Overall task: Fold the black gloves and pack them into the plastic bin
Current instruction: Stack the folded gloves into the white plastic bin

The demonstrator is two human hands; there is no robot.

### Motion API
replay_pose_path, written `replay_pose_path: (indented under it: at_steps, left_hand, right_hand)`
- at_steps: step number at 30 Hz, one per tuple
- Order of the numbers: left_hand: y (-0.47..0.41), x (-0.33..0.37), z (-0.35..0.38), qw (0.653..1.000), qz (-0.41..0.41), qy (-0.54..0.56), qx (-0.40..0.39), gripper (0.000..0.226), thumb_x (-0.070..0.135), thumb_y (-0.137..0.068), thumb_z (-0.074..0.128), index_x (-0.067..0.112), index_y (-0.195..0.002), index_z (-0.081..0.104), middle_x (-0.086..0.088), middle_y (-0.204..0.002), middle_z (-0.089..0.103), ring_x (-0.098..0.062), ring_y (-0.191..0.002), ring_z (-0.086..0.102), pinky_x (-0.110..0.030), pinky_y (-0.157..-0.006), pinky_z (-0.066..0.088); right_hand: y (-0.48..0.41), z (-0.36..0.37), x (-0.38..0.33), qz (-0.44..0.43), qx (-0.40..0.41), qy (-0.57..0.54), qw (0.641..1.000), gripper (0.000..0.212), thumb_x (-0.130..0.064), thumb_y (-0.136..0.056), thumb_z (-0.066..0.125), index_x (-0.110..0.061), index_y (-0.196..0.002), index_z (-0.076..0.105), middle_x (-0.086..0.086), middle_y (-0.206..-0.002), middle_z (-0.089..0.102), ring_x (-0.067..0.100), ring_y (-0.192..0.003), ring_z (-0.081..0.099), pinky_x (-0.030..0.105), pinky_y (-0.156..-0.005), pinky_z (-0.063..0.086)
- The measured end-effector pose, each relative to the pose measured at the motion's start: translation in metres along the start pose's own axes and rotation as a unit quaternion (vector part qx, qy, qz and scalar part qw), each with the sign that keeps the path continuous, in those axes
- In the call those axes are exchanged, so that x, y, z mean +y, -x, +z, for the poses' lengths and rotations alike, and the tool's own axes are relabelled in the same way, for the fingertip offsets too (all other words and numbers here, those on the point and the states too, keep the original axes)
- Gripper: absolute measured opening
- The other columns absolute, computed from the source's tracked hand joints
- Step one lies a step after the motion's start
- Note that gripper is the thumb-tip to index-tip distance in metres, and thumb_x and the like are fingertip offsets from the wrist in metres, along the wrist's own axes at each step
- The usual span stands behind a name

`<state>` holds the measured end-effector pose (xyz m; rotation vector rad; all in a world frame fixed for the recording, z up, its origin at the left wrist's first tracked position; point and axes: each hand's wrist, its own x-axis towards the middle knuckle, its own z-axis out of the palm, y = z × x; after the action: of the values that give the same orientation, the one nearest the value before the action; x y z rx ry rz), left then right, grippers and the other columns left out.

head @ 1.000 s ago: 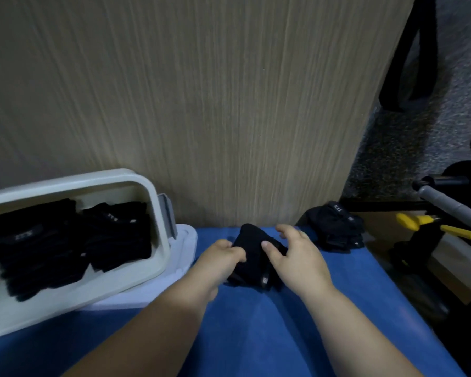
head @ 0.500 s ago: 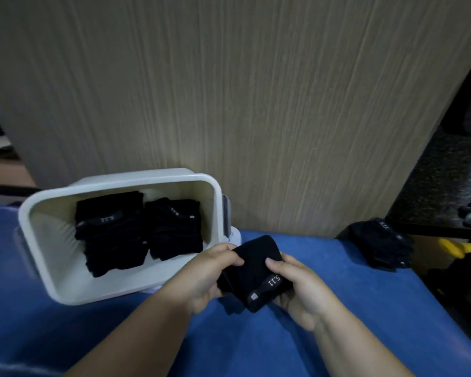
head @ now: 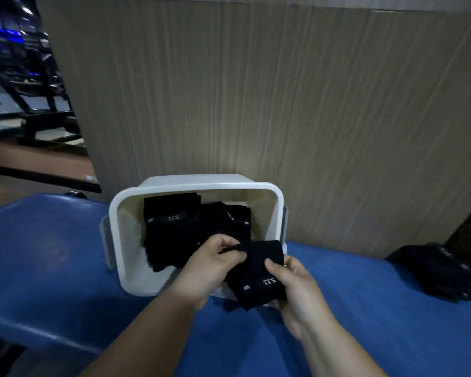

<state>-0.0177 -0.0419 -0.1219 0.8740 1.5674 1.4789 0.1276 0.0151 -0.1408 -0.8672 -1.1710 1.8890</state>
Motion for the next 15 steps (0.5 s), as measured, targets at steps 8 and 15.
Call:
replay_pose_path:
  at_steps: [8, 15]
  left_hand:
    - [-0.008, 0.009, -0.035, 0.955, 0.203, -0.150, 0.154, 0.021, 0.019, -0.088, 0.065, 0.030, -0.104, 0.057, 0.016, -0.102, 0.061, -0.002, -0.098, 0.059, -0.020, -0.087, 0.047]
    - [-0.005, 0.017, -0.054, 0.858, 0.327, -0.299, 0.261, 0.022, 0.009, -0.088, 0.061, 0.021, -0.105, 0.067, 0.018, -0.097, 0.054, -0.002, -0.096, 0.045, -0.020, -0.084, 0.038]
  right_hand:
    - [-0.023, 0.043, -0.007, -0.058, 0.029, -0.029, 0.997, 0.006, -0.005, -0.089, 0.060, -0.009, -0.093, 0.059, 0.011, -0.082, 0.071, 0.019, -0.069, 0.068, 0.027, -0.056, 0.052]
    - [-0.036, 0.059, -0.022, -0.079, 0.038, -0.014, 0.996, 0.008, -0.012, -0.091, 0.061, -0.012, -0.095, 0.067, 0.005, -0.084, 0.074, 0.017, -0.076, 0.069, 0.030, -0.067, 0.051]
